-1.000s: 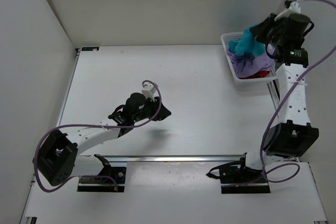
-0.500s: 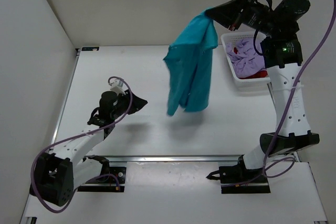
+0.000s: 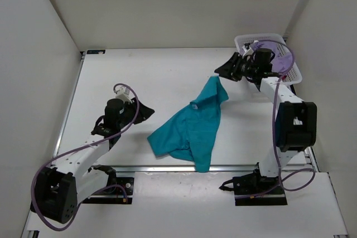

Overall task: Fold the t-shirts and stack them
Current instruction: Move the tshirt to the center of the board

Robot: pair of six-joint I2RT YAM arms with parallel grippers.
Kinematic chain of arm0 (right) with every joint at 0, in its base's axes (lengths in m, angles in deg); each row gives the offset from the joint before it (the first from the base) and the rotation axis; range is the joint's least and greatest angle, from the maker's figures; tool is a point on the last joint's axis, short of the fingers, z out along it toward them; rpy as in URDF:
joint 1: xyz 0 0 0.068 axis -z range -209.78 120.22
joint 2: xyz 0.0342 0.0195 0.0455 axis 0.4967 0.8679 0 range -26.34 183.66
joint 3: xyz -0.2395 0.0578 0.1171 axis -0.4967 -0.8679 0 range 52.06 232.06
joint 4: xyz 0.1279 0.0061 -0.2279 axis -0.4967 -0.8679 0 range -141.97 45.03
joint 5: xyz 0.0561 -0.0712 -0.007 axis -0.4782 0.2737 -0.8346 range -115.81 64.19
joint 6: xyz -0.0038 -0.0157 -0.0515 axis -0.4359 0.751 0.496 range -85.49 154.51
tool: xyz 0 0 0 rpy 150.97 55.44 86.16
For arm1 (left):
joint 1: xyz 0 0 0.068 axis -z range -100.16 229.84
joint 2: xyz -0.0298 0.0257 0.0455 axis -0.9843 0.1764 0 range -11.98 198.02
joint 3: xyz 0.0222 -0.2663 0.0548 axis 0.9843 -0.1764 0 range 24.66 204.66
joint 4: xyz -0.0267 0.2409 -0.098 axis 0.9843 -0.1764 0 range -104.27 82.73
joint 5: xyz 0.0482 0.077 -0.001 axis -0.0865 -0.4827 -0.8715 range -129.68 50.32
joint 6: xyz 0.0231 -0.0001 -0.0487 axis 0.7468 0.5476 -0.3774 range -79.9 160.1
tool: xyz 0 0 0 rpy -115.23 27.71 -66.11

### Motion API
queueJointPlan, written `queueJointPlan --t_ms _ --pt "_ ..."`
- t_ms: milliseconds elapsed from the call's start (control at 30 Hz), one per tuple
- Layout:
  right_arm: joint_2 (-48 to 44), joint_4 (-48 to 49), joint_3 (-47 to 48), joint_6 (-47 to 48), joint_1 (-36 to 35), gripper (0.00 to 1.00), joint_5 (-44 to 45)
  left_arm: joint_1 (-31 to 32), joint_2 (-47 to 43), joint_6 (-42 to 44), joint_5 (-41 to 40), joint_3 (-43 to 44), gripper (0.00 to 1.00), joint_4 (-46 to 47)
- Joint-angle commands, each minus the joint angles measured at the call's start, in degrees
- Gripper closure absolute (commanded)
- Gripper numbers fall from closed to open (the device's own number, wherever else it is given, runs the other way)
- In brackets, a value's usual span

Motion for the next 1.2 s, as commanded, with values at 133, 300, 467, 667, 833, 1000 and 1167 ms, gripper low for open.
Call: queueJointPlan --t_ms 133,300,467,667,833,1000,1167 --pt "-8.0 -18.4 7.4 15.9 -9.6 0.35 33.8 7.8 3.5 3.7 -6.3 -0.5 0.57 -3.9" --pt "-23.4 -16.8 -16.9 14.5 -23.7 0.87 44.0 10.6 2.4 7.7 -10.9 0.0 0.53 -11.6" --pt "-32.3 -25.1 -29.7 9.6 -48.8 0.85 56.3 12.0 0.8 10.6 -15.5 -1.8 0.43 -17.5" --pt "-26.0 -28.3 -27.6 7.0 -59.7 0.51 59.6 13.5 6.0 9.9 -15.1 -4.1 0.36 -15.1" --pt "-21.2 -25.6 -25.1 7.7 -60.1 0.48 64.7 13.4 6.1 9.3 -14.6 -3.9 0.35 -13.9" --pt "-19.1 -25.2 -24.7 8.4 -59.7 0.51 64.7 12.3 7.0 9.9 -13.1 -4.8 0.43 -13.3" --pt "-17.7 -25.3 -25.0 7.3 -60.2 0.51 63.0 12.4 7.6 8.9 -12.0 -6.3 0.54 -11.4"
